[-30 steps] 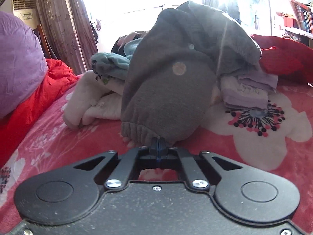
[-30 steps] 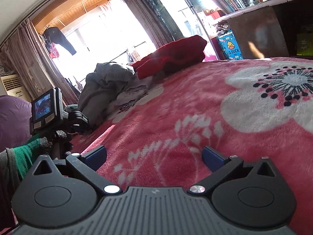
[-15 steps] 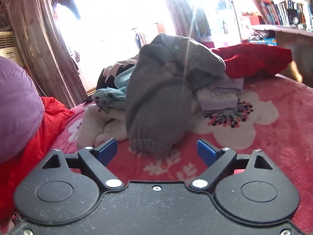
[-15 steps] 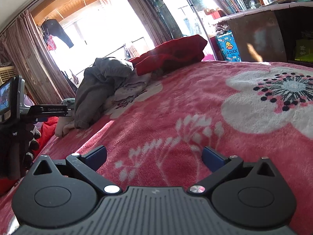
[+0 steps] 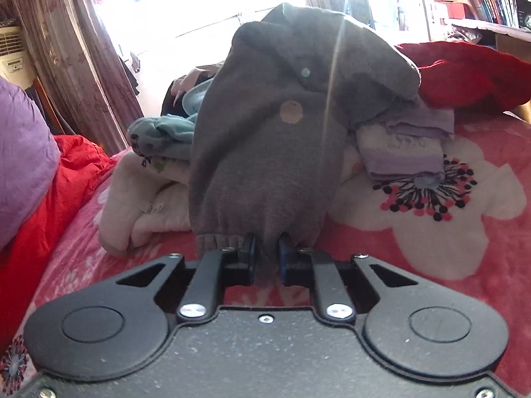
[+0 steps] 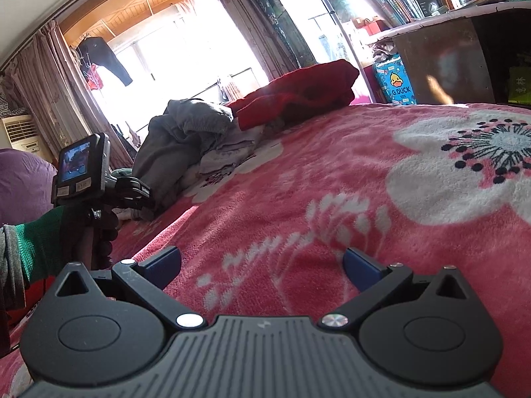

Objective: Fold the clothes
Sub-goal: 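Pull the grey sweatpants out of the pile with the left gripper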

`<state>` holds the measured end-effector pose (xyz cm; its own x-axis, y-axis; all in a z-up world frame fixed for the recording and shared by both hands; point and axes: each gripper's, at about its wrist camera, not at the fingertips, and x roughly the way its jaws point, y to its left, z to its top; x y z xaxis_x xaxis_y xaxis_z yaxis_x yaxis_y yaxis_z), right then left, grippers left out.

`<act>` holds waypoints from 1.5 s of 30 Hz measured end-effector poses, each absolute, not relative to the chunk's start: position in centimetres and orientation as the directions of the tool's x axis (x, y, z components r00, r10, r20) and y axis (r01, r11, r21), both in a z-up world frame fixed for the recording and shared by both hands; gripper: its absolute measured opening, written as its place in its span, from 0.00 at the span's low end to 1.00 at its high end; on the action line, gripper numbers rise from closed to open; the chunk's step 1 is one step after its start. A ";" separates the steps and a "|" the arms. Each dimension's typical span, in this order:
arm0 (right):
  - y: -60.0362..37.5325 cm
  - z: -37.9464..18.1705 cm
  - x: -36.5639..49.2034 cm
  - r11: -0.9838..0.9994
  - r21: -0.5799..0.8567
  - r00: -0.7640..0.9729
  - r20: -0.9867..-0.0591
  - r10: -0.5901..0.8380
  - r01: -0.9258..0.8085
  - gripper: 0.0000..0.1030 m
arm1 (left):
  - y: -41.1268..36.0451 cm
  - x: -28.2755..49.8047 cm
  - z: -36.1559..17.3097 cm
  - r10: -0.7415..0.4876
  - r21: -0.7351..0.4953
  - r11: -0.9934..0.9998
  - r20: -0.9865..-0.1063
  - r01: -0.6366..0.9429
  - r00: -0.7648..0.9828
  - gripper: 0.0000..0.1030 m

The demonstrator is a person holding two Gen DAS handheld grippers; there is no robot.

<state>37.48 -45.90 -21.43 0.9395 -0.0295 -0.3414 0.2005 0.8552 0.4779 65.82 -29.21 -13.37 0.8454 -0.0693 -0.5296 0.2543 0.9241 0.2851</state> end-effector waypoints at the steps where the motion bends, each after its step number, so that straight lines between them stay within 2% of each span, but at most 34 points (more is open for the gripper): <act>1: -45.9 -21.4 37.6 0.856 0.475 0.937 -0.348 -0.029 0.202 1.00 | -28.9 64.8 -12.6 -0.086 0.285 0.920 -0.523 0.270 0.848 0.10; 8: -45.9 -20.8 38.0 0.863 0.458 0.917 -0.398 -0.016 0.213 1.00 | -25.9 55.6 -7.7 -0.191 0.305 0.874 -0.500 0.378 0.845 0.09; 13: -45.5 -19.7 38.4 0.889 0.414 0.881 -0.471 0.026 0.195 1.00 | -20.6 47.0 -5.4 -0.203 0.306 0.863 -0.517 0.401 0.831 0.09; 19: -45.1 -18.4 35.9 0.852 0.502 0.869 -0.477 0.132 0.146 1.00 | -12.5 36.3 -3.6 -0.179 0.316 0.859 -0.550 0.402 0.816 0.09; 23: -43.3 -17.7 32.9 0.827 0.556 0.860 -0.457 0.228 0.077 1.00 | -8.6 30.1 -4.7 -0.150 0.314 0.864 -0.583 0.393 0.798 0.09; 27: -39.7 -17.1 29.8 0.850 0.527 0.842 -0.454 0.290 -0.008 0.93 | -4.5 24.7 -5.5 -0.130 0.262 0.901 -0.597 0.345 0.792 0.09; 28: -38.6 -17.1 29.0 0.864 0.502 0.830 -0.467 0.304 -0.033 0.89 | -3.5 23.5 -5.6 -0.124 0.248 0.911 -0.599 0.331 0.791 0.09; 30: -36.3 -17.0 27.1 0.888 0.452 0.806 -0.493 0.327 -0.084 0.84 | -1.1 21.2 -5.4 -0.094 0.254 0.920 -0.597 0.299 0.797 0.09; 34: -33.6 -16.0 22.9 0.917 0.374 0.809 -0.493 0.320 -0.135 0.80 | 3.8 16.8 -5.1 -0.033 0.266 0.935 -0.591 0.234 0.806 0.09; 39: -32.9 -15.1 18.6 0.896 0.427 0.803 -0.490 0.341 -0.120 0.80 | 10.7 11.9 -4.9 0.057 0.271 0.954 -0.587 0.129 0.808 0.09; 42: -32.2 -14.8 16.4 0.917 0.385 0.828 -0.478 0.293 -0.102 0.81 | 14.2 10.6 -5.4 0.111 0.249 0.967 -0.597 0.052 0.794 0.11; 43: -32.0 -14.6 15.7 0.931 0.355 0.839 -0.479 0.260 -0.086 0.89 | 14.9 10.3 -5.7 0.118 0.238 0.970 -0.605 0.038 0.787 0.14; 45: -31.6 -14.8 14.6 0.946 0.316 0.850 -0.475 0.230 -0.079 0.97 | 15.5 9.3 -6.0 0.134 0.231 0.973 -0.602 0.011 0.787 0.17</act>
